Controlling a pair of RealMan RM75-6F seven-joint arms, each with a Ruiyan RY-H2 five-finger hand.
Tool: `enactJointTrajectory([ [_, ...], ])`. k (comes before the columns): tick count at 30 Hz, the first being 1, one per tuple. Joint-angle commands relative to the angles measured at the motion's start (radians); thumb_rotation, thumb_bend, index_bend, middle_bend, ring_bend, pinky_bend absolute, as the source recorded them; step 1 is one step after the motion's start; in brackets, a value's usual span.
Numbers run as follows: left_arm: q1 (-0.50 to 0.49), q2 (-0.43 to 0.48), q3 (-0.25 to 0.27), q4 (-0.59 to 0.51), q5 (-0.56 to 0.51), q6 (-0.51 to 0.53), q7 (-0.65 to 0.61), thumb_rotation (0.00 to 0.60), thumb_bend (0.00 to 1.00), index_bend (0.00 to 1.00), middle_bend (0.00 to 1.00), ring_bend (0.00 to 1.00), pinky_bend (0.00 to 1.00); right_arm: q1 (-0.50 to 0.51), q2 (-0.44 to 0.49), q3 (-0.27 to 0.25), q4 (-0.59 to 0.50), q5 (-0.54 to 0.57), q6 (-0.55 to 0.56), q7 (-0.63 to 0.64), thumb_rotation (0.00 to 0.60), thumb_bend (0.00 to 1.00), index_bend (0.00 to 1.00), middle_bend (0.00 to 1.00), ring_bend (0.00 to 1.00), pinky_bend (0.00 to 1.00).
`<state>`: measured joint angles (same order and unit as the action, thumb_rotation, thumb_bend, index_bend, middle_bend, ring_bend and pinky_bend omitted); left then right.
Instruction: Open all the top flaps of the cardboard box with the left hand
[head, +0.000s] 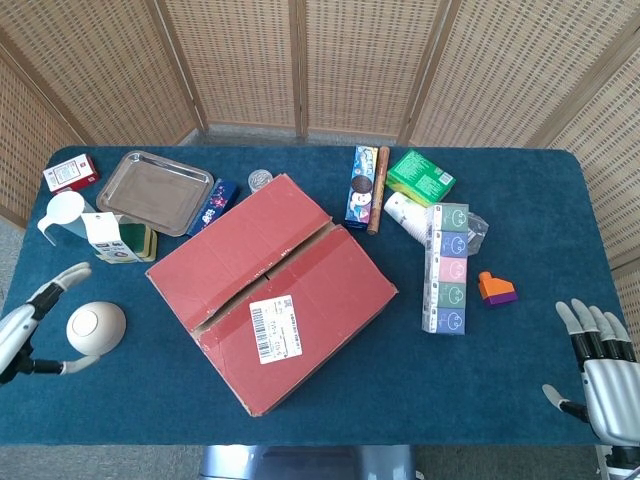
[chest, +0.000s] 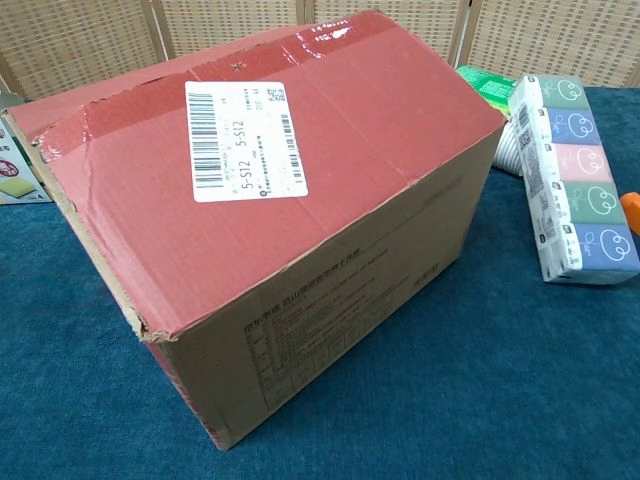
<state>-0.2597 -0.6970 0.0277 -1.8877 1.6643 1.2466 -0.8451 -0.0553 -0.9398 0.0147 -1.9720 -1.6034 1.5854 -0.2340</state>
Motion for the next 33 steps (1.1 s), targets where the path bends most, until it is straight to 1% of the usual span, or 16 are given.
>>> enactJointTrajectory([
  [1, -0.174, 0.138, -0.032, -0.08, 0.067, -0.177, -0.334, 0.6, 0.0, 0.09, 0.0, 0.0, 0.12, 0.0, 0.001, 0.001, 0.0, 0.0, 0.002, 0.001, 0.6, 0.0, 0.0, 0.0, 0.0, 0.0],
  [3, -0.217, 0.155, -0.039, -0.09, 0.081, -0.221, -0.414, 0.6, 0.0, 0.11, 0.0, 0.04, 0.19, -0.001, 0.002, 0.001, -0.001, 0.0, 0.005, 0.004, 0.6, 0.0, 0.0, 0.0, 0.0, 0.0],
  [5, -0.259, 0.164, -0.047, -0.101, 0.085, -0.268, -0.487, 0.6, 0.0, 0.11, 0.01, 0.08, 0.24, -0.003, 0.003, 0.004, -0.001, 0.003, 0.01, 0.004, 0.6, 0.0, 0.0, 0.0, 0.0, 0.0],
  [7, -0.314, 0.166, -0.054, -0.113, 0.094, -0.328, -0.59, 0.6, 0.0, 0.11, 0.03, 0.1, 0.27, -0.005, -0.001, 0.011, 0.0, 0.011, 0.019, -0.005, 0.6, 0.0, 0.0, 0.0, 0.0, 0.0],
  [10, -0.382, 0.165, -0.063, -0.112, 0.113, -0.403, -0.676, 0.6, 0.0, 0.11, 0.04, 0.11, 0.29, -0.004, -0.001, 0.012, -0.002, 0.013, 0.019, -0.002, 0.6, 0.0, 0.0, 0.0, 0.0, 0.0],
  [12, -0.422, 0.162, -0.069, -0.113, 0.118, -0.446, -0.706, 0.6, 0.0, 0.11, 0.04, 0.12, 0.31, -0.004, 0.001, 0.013, -0.001, 0.015, 0.019, 0.002, 0.6, 0.0, 0.0, 0.0, 0.0, 0.0],
  [17, -0.511, 0.141, -0.093, -0.13, 0.077, -0.56, -0.722, 0.6, 0.0, 0.11, 0.04, 0.12, 0.31, -0.006, 0.009, 0.013, -0.002, 0.011, 0.023, 0.021, 0.6, 0.0, 0.0, 0.0, 0.0, 0.0],
  [20, -0.539, 0.12, -0.105, -0.14, 0.045, -0.593, -0.724, 0.6, 0.0, 0.12, 0.04, 0.12, 0.3, -0.007, 0.011, 0.011, -0.003, 0.006, 0.024, 0.025, 0.6, 0.0, 0.0, 0.0, 0.0, 0.0],
  [24, -0.578, 0.084, -0.119, -0.149, -0.014, -0.659, -0.668, 0.6, 0.0, 0.11, 0.03, 0.12, 0.28, -0.009, 0.015, 0.009, -0.003, 0.001, 0.027, 0.033, 0.6, 0.0, 0.0, 0.0, 0.0, 0.0],
  [33, -0.602, 0.01, -0.139, -0.171, -0.145, -0.706, -0.566, 0.6, 0.0, 0.11, 0.0, 0.12, 0.28, -0.009, 0.022, 0.009, -0.002, -0.001, 0.028, 0.049, 0.6, 0.0, 0.0, 0.0, 0.0, 0.0],
])
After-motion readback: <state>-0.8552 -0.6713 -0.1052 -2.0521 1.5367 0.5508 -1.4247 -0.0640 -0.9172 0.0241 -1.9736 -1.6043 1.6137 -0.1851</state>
